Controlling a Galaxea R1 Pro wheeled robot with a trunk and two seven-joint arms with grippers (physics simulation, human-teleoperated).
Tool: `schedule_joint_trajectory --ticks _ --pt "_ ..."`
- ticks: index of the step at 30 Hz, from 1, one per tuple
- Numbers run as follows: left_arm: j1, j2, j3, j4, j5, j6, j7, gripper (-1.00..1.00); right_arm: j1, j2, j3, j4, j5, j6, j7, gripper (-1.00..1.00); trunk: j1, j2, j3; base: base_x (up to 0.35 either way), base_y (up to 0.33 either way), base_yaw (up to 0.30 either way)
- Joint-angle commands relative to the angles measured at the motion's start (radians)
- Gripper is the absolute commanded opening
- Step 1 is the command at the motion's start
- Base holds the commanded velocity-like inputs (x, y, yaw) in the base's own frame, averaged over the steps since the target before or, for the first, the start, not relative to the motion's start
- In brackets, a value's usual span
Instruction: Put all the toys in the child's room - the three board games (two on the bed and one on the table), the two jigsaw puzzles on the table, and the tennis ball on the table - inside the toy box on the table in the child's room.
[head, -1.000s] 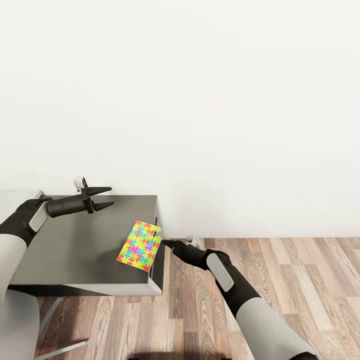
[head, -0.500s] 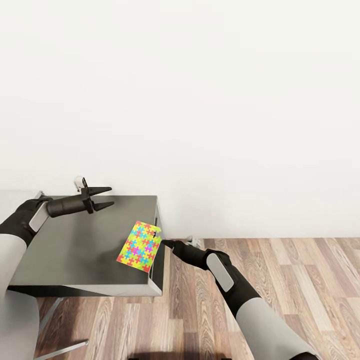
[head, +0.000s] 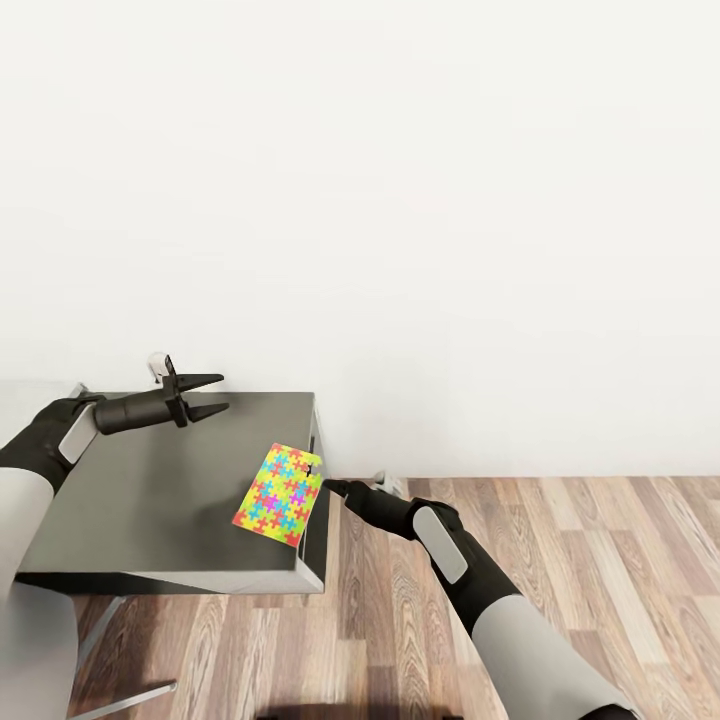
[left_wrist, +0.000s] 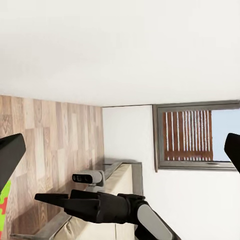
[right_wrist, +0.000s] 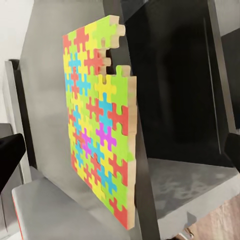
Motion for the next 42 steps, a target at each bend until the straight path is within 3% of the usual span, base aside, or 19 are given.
schedule_joint_trajectory --ticks 1,20,32,42 --pt "-0.001 0.001 -0.006 0.001 0.005 0.007 -0.004 1.00 -0.001 0.000 0.000 0.000 -0.001 0.004 0.001 1.00 0.001 -0.002 -0.002 0.154 0.000 0.000" --pt "-0.001 0.001 -0.006 0.001 0.006 0.007 -0.004 1.00 -0.001 0.000 0.000 0.000 -0.001 0.002 0.001 1.00 0.001 -0.002 -0.002 0.055 0.002 0.000" --pt "-0.001 0.001 -0.006 0.001 0.006 0.007 -0.004 1.00 -0.001 0.000 0.000 0.000 -0.001 0.002 0.001 1.00 0.001 -0.002 -0.002 0.216 0.137 0.000" --pt "-0.001 0.001 -0.006 0.001 0.006 0.007 -0.004 1.00 -0.001 0.000 0.000 0.009 -0.001 0.002 0.001 1.00 0.001 -0.002 -0.002 0.030 0.032 0.000"
